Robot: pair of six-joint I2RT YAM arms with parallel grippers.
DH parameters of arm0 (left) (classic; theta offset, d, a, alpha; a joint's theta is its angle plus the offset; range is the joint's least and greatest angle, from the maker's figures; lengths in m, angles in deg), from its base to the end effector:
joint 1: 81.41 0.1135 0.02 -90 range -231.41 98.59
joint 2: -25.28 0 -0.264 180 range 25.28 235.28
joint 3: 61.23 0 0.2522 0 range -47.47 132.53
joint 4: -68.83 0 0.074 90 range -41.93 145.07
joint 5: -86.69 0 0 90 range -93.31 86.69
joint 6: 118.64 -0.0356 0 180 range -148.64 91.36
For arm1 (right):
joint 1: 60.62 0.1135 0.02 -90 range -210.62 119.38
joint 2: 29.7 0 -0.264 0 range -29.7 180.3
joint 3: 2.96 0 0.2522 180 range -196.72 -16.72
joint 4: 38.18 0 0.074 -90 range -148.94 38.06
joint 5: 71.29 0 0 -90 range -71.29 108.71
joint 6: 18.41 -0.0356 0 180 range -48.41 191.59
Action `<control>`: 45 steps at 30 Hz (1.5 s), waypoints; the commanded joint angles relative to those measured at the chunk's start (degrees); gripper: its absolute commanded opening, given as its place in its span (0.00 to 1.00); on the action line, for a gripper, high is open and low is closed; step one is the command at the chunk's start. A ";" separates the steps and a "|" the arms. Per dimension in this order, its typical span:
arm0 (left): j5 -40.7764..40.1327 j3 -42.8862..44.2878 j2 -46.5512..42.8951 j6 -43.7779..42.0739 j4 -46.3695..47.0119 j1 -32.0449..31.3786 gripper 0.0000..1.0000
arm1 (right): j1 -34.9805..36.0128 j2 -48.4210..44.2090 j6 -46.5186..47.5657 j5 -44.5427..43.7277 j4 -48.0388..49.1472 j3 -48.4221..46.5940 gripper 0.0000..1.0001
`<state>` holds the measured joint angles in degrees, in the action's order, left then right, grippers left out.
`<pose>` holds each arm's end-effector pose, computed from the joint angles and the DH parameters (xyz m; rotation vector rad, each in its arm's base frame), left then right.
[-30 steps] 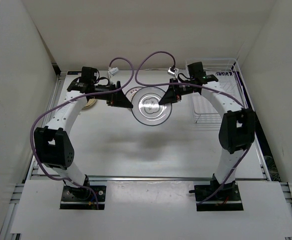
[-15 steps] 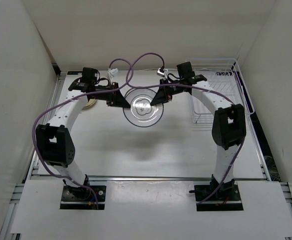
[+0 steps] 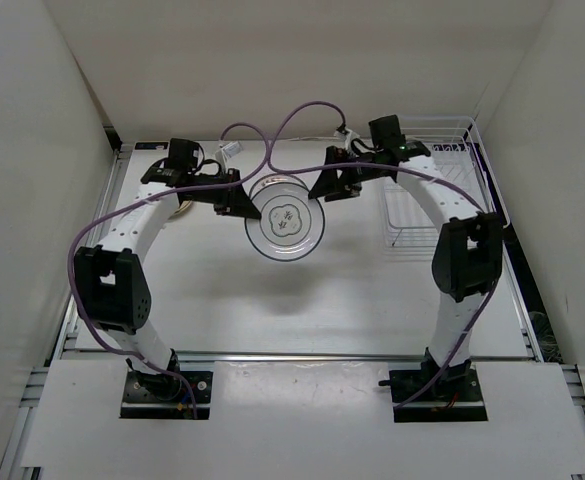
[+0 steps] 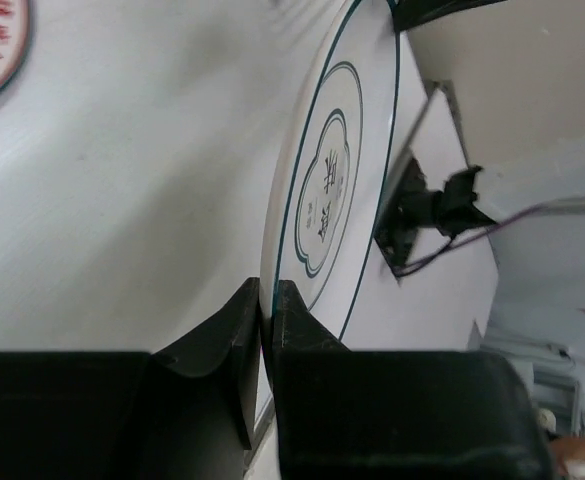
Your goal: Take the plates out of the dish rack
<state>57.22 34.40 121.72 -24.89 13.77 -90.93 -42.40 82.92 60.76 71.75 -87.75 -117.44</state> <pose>0.3431 -0.0890 0.2965 0.5302 2.2891 -1.4227 0.4070 0.1639 0.2948 -0.5971 2.2891 1.3474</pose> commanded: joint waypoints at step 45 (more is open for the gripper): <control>-4.02 31.60 45.24 36.59 25.21 7.41 0.24 | -8.55 -42.39 16.72 -23.07 -11.21 28.13 0.99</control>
<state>52.17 64.47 168.69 12.77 37.33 -83.37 -50.75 40.63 77.00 47.36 -101.22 -89.82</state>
